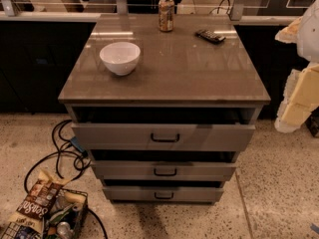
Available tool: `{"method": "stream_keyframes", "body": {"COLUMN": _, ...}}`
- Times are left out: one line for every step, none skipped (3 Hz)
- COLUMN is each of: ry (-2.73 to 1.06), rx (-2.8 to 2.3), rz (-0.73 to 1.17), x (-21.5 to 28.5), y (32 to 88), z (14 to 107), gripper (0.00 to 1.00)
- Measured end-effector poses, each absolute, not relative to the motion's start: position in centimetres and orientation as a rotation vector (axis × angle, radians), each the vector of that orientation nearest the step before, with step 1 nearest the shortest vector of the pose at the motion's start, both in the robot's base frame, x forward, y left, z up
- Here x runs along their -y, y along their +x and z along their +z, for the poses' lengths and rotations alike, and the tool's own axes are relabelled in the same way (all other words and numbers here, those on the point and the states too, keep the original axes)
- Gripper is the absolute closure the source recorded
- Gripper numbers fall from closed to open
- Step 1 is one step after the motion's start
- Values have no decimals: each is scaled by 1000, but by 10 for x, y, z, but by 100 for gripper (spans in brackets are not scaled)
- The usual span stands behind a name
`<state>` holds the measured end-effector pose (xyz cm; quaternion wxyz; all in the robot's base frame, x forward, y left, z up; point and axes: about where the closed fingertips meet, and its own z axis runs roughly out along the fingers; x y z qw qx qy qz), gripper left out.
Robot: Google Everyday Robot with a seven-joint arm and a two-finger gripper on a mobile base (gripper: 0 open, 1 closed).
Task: Place rxbar chocolate into white bowl
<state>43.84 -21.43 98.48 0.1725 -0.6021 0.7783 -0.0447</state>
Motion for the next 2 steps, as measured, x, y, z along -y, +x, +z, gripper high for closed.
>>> {"method": "stream_keyframes", "body": {"ry": -1708, "rx": -2208, "rz": -127, "x": 214, "y": 438, "z": 985, "gripper": 0}}
{"method": "stream_keyframes", "body": {"ry": -1637, "rx": -2190, "rz": -123, "x": 222, "y": 463, "z": 986, "gripper": 0}}
